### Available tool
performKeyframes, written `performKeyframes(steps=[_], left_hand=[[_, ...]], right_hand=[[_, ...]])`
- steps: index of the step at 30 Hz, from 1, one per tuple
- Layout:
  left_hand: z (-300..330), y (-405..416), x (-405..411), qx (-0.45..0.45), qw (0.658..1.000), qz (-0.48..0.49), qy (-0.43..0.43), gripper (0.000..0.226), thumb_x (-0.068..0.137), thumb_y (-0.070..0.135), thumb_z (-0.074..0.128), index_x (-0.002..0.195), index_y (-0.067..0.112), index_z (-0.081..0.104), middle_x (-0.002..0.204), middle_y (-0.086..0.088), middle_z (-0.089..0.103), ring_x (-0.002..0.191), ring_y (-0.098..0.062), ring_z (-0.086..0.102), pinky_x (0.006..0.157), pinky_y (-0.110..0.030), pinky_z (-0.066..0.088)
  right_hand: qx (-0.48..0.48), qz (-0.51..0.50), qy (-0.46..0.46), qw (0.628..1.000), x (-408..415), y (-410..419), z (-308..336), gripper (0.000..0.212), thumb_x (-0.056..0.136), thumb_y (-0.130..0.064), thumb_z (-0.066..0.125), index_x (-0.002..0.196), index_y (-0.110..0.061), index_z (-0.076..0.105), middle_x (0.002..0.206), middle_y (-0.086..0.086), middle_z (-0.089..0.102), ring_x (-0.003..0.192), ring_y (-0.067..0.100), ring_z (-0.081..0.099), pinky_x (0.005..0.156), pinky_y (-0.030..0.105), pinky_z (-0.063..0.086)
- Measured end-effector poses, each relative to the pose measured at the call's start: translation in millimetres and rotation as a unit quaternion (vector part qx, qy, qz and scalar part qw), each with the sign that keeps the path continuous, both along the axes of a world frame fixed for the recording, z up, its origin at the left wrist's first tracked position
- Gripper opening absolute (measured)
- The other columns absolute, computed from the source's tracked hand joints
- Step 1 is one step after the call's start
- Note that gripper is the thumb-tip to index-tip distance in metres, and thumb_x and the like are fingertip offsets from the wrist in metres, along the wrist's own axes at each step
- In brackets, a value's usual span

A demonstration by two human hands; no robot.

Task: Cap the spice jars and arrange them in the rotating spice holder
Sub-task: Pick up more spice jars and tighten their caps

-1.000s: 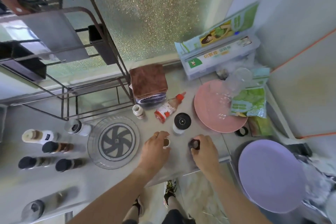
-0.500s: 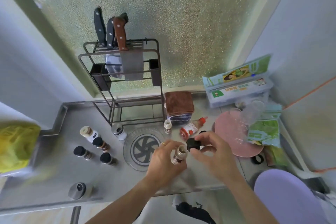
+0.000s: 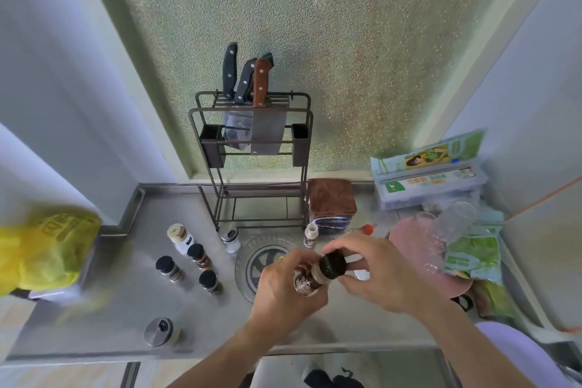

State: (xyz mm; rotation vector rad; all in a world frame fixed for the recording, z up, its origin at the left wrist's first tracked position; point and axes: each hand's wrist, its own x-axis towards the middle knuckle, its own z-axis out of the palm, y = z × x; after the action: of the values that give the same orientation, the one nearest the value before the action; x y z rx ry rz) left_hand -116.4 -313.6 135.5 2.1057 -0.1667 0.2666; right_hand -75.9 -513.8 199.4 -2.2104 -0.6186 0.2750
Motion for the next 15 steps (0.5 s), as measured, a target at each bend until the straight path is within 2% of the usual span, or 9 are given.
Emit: performKeyframes(steps=[2,4,6,7,8,10,12,13,15], left_hand=[[0,3,0,0.003,1.0,0.005,-0.009,0.036,0.066,0.027,0.082,0.1,0.023,0.07,0.087,0.016,0.076,0.079,0.001,0.072,0.072,-0.029,0.06],[-2,7,-1,0.008,1.0,0.005,-0.012,0.036,0.067,0.028,0.082,0.1,0.024,0.069,0.086,0.017,0.075,0.078,0.001,0.071,0.071,-0.03,0.06],[-5,13,-1,0.017,1.0,-0.005,-0.012,0.039,0.068,0.029,0.082,0.104,0.025,0.067,0.089,0.018,0.075,0.08,0.001,0.071,0.072,-0.03,0.061],[-6,16,0,0.021,1.0,-0.012,-0.009,0.042,0.068,0.03,0.082,0.107,0.027,0.066,0.091,0.019,0.075,0.082,0.002,0.071,0.074,-0.029,0.061],[-7,18,0,0.023,1.0,-0.018,-0.006,0.044,0.068,0.03,0.082,0.109,0.028,0.065,0.093,0.02,0.074,0.084,0.002,0.071,0.075,-0.029,0.061],[-7,22,1,0.023,0.999,-0.022,-0.005,0.045,0.067,0.029,0.081,0.109,0.029,0.065,0.095,0.021,0.074,0.085,0.001,0.071,0.077,-0.03,0.061],[-7,25,3,0.024,0.999,-0.018,-0.01,0.043,0.066,0.028,0.082,0.106,0.028,0.066,0.093,0.02,0.075,0.083,0.0,0.071,0.075,-0.031,0.061],[-7,25,4,0.024,0.999,-0.022,-0.011,0.041,0.067,0.028,0.082,0.105,0.028,0.066,0.092,0.02,0.074,0.082,-0.001,0.071,0.074,-0.032,0.061],[-6,26,5,0.028,0.999,-0.032,-0.013,0.038,0.068,0.028,0.082,0.102,0.028,0.065,0.09,0.019,0.074,0.08,-0.002,0.071,0.072,-0.031,0.06]], right_hand=[[0.001,-0.012,0.017,1.0,0,7,0,0.042,0.076,-0.017,0.081,0.112,-0.036,0.067,0.105,-0.022,0.07,0.1,-0.004,0.068,0.083,0.017,0.059],[-0.05,-0.051,0.011,0.997,-1,16,1,0.034,0.073,-0.044,0.081,0.103,-0.035,0.068,0.089,-0.021,0.072,0.085,-0.006,0.07,0.077,0.022,0.061],[-0.134,-0.086,-0.018,0.987,-2,22,0,0.046,0.069,-0.07,0.07,0.099,-0.034,0.068,0.078,-0.019,0.071,0.073,-0.004,0.067,0.07,0.023,0.059],[-0.16,-0.086,-0.027,0.983,-2,24,1,0.053,0.068,-0.076,0.066,0.103,-0.036,0.066,0.081,-0.019,0.07,0.072,-0.004,0.066,0.068,0.02,0.057],[-0.165,-0.071,-0.015,0.984,-2,25,2,0.057,0.067,-0.076,0.066,0.111,-0.04,0.062,0.089,-0.02,0.07,0.074,-0.004,0.066,0.068,0.018,0.056],[-0.143,-0.024,0.036,0.989,0,25,3,0.057,0.071,-0.061,0.072,0.123,-0.048,0.052,0.105,-0.023,0.066,0.081,-0.004,0.067,0.072,0.018,0.057],[-0.135,-0.01,0.046,0.99,1,28,6,0.043,0.076,-0.047,0.073,0.116,-0.045,0.058,0.099,-0.021,0.069,0.081,-0.003,0.068,0.076,0.023,0.059],[-0.148,-0.03,0.043,0.988,1,29,6,0.035,0.076,-0.052,0.071,0.108,-0.041,0.062,0.091,-0.019,0.071,0.078,-0.003,0.068,0.075,0.026,0.06],[-0.194,-0.078,0.025,0.978,2,32,8,0.045,0.073,-0.074,0.06,0.099,-0.038,0.066,0.08,-0.015,0.071,0.073,-0.002,0.066,0.072,0.027,0.058]])
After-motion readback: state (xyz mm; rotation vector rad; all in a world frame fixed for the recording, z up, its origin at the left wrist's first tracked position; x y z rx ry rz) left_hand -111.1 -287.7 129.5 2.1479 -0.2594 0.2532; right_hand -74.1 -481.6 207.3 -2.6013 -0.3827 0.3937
